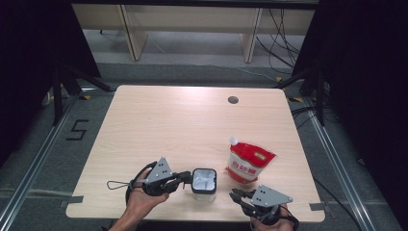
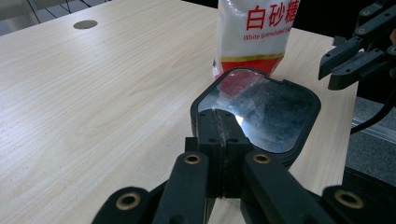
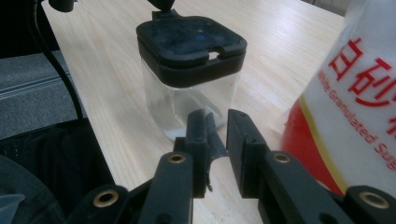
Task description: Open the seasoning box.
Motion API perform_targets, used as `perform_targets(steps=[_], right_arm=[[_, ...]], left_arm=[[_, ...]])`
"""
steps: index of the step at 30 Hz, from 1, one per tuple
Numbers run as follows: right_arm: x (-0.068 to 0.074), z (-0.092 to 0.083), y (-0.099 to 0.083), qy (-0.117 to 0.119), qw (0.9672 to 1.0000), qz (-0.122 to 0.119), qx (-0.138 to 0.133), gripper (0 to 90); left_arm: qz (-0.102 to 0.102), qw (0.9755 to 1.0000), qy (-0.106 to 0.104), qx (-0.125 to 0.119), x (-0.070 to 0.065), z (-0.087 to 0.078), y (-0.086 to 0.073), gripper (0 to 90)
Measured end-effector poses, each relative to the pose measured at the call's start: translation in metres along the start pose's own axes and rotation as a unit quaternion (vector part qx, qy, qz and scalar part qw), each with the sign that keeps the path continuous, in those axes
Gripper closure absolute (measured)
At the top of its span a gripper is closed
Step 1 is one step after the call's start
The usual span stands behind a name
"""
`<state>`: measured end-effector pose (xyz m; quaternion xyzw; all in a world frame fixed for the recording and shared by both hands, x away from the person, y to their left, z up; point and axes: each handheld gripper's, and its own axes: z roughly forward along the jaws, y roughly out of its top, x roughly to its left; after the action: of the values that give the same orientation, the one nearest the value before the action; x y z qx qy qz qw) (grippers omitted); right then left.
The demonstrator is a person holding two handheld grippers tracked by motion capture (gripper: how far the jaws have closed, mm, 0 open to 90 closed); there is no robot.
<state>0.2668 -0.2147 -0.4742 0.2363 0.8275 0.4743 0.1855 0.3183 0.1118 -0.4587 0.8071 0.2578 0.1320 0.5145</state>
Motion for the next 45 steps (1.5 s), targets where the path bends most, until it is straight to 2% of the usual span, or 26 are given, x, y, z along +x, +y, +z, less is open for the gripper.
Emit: perform_targets(steps=[7, 11, 13, 14, 18, 19, 20, 25, 26, 27, 28, 29, 40, 41, 43, 45], right_arm=[[0.001, 0.008, 0.005, 0.008, 0.9999, -0.009, -0.007, 86.6], [0.001, 0.014, 0.008, 0.01, 0.9999, -0.007, -0.009, 87.9], [0.0, 0.016, 0.009, 0.007, 0.9999, -0.009, -0.009, 88.0], [0.0, 0.016, 0.01, 0.008, 0.9999, -0.009, -0.008, 88.0], [0.001, 0.018, 0.01, 0.013, 0.9999, -0.007, -0.007, 88.0], [0.001, 0.018, 0.01, 0.013, 0.9999, -0.008, -0.007, 88.0], [0.002, 0.019, 0.01, 0.013, 0.9998, -0.007, -0.009, 88.0], [0.001, 0.019, 0.01, 0.014, 0.9998, -0.011, -0.007, 88.0], [0.001, 0.019, 0.01, 0.019, 0.9997, -0.015, -0.004, 88.0], [0.001, 0.019, 0.01, 0.019, 0.9997, -0.015, -0.004, 88.0], [0.001, 0.02, 0.01, 0.018, 0.9997, -0.013, -0.006, 88.0], [0.002, 0.02, 0.01, 0.018, 0.9998, -0.01, -0.006, 88.0], [0.003, 0.021, 0.011, 0.017, 0.9998, -0.007, -0.007, 88.0], [0.002, 0.022, 0.011, 0.02, 0.9997, -0.014, -0.007, 88.0], [0.003, 0.023, 0.012, 0.019, 0.9997, -0.013, -0.011, 88.0], [0.003, 0.023, 0.012, 0.02, 0.9997, -0.014, -0.008, 88.0]], left_arm=[[0.003, 1.0, -0.003, -0.002, 0.002, 0.0, 0.0, 89.0], [-0.008, 0.9998, -0.015, -0.006, -0.002, 0.004, -0.002, 89.1], [0.023, 0.9996, -0.012, 0.01, -0.001, 0.003, 0.001, 89.1], [0.007, 0.9999, -0.01, 0.0, -0.002, 0.004, 0.0, 89.1], [0.004, 1.0, -0.001, 0.004, -0.002, 0.002, 0.001, 88.9], [0.006, 1.0, 0.002, -0.006, 0.0, 0.001, 0.002, 89.0], [0.016, 0.9998, 0.006, 0.0, 0.005, -0.002, 0.003, 88.9], [0.006, 1.0, 0.007, 0.003, 0.005, -0.002, 0.0, 88.8], [0.015, 0.9999, 0.005, 0.005, 0.005, -0.002, 0.001, 88.5], [0.009, 0.9999, 0.003, 0.003, 0.003, -0.001, 0.001, 88.5], [0.012, 0.9999, 0.003, -0.001, 0.001, -0.001, 0.002, 88.5], [0.024, 0.9997, 0.001, 0.004, 0.0, 0.0, 0.002, 88.5], [0.019, 0.9998, 0.002, 0.002, 0.001, 0.0, 0.0, 88.7], [0.008, 1.0, 0.001, -0.003, 0.0, 0.001, -0.001, 88.7], [0.004, 1.0, 0.002, -0.006, 0.0, 0.001, -0.001, 88.7], [0.011, 0.9999, 0.005, -0.005, 0.001, 0.0, -0.002, 88.7]])
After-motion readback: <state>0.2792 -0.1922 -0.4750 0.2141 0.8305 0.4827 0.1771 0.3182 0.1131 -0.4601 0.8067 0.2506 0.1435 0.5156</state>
